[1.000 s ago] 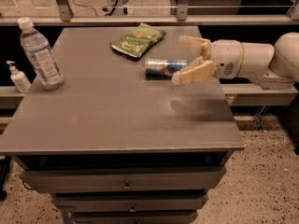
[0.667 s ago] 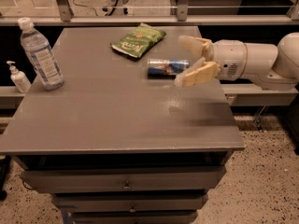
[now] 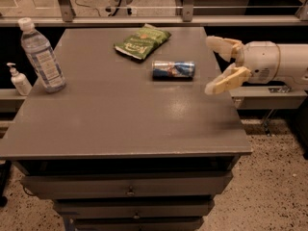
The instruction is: Knock redbull can over
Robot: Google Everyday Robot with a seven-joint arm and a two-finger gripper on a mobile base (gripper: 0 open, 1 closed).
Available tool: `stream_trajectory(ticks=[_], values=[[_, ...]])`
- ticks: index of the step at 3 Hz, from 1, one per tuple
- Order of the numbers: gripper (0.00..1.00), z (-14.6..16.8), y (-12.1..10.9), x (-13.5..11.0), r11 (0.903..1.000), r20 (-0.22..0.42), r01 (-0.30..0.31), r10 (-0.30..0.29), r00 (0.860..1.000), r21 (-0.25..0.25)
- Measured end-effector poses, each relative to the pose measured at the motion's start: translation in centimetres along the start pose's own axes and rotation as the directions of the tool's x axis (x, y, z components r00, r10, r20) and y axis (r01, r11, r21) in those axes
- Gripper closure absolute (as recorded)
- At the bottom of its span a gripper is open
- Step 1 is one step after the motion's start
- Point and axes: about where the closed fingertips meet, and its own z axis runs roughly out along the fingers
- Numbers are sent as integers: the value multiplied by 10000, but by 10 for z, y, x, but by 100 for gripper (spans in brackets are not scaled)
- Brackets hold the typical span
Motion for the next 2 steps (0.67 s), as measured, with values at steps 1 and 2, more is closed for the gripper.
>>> stream_trajectory(ticks=[1, 2], values=[[0, -53, -28, 5, 9934, -1062, 550, -443, 9934, 1004], [0, -59, -33, 1, 9910, -1119, 675, -545, 9922, 1159]])
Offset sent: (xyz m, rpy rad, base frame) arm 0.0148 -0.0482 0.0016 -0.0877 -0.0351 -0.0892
